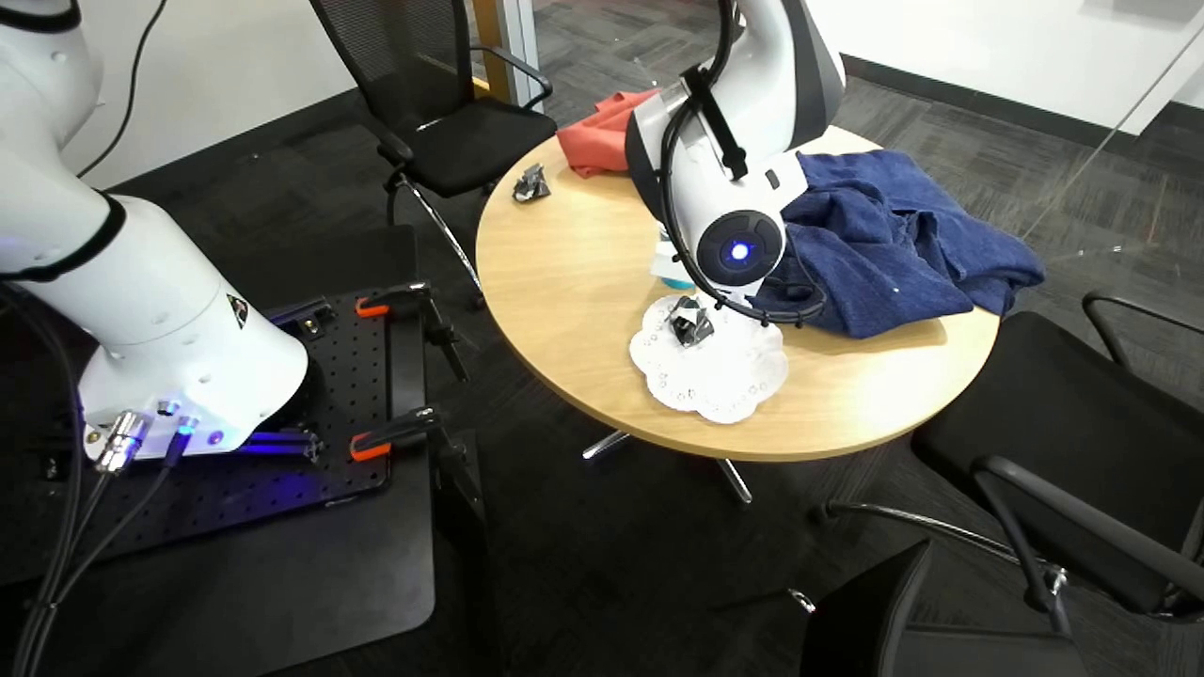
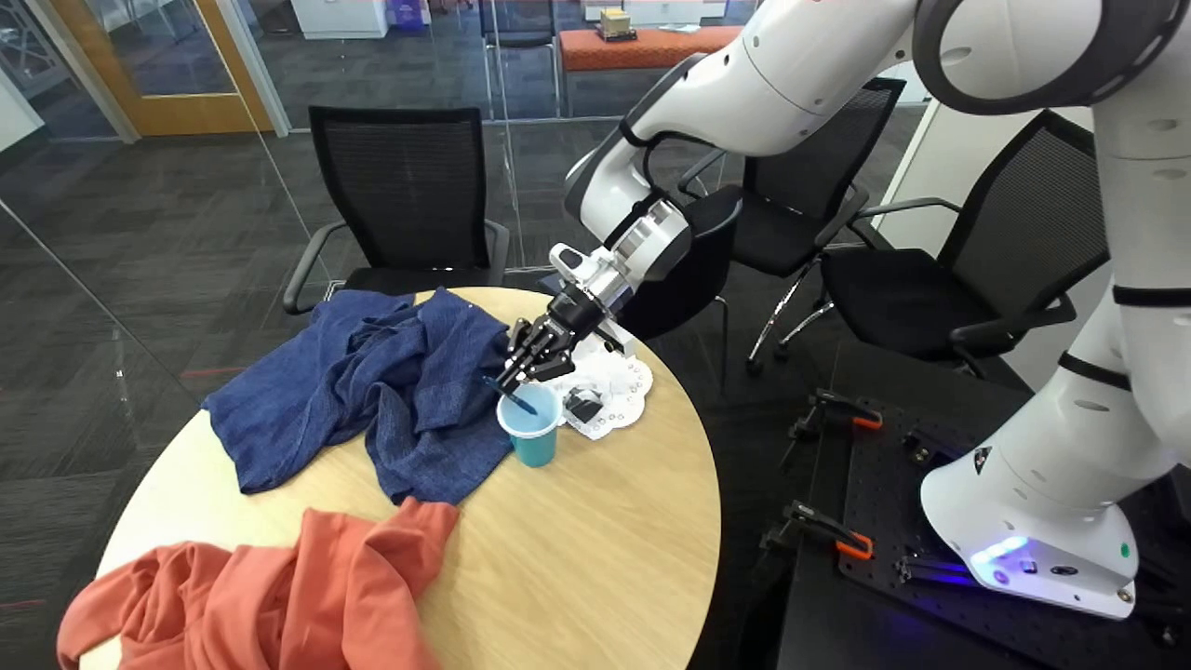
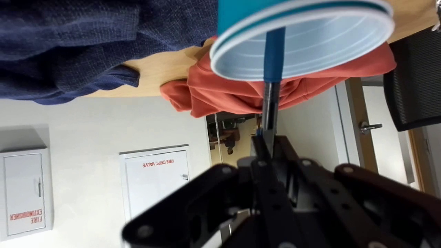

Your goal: Take the pen from the table and place it in the blue cup

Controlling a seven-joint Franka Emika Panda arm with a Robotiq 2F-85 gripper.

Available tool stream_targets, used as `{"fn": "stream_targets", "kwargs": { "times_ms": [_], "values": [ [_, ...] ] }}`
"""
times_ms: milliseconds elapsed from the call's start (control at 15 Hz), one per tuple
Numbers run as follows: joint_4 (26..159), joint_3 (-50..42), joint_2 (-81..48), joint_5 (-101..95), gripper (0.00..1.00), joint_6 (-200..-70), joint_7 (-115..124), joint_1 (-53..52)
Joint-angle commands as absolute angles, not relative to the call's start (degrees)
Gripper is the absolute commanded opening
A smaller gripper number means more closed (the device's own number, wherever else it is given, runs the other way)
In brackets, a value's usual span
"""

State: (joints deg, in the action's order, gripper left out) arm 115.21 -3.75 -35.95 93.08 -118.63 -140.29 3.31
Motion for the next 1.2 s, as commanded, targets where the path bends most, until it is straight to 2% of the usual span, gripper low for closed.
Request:
{"fn": "stream_targets", "kwargs": {
  "times_ms": [0,267,333,400,533,933,1000,1133],
  "values": [
    [113.8,-4.0,-38.2,94.3,0.03,-117.2,-142.1,4.0],
    [113.7,-3.8,-39.8,95.9,0.03,-117.2,-142.7,4.3],
    [113.8,-3.9,-39.8,96.1,0.36,-117.2,-142.7,4.2],
    [114.1,-3.9,-39.5,96.4,0.38,-117.4,-142.9,4.1],
    [115.1,-4.0,-38.2,97.0,0.51,-117.4,-143.7,4.0],
    [120.8,-4.0,-29.0,97.6,0.96,-116.3,-149.9,3.4],
    [122.1,-4.1,-26.8,97.3,1.00,-116.2,-150.5,3.2],
    [124.1,-4.1,-22.8,96.7,1.00,-115.9,-150.8,2.9]
  ]
}}
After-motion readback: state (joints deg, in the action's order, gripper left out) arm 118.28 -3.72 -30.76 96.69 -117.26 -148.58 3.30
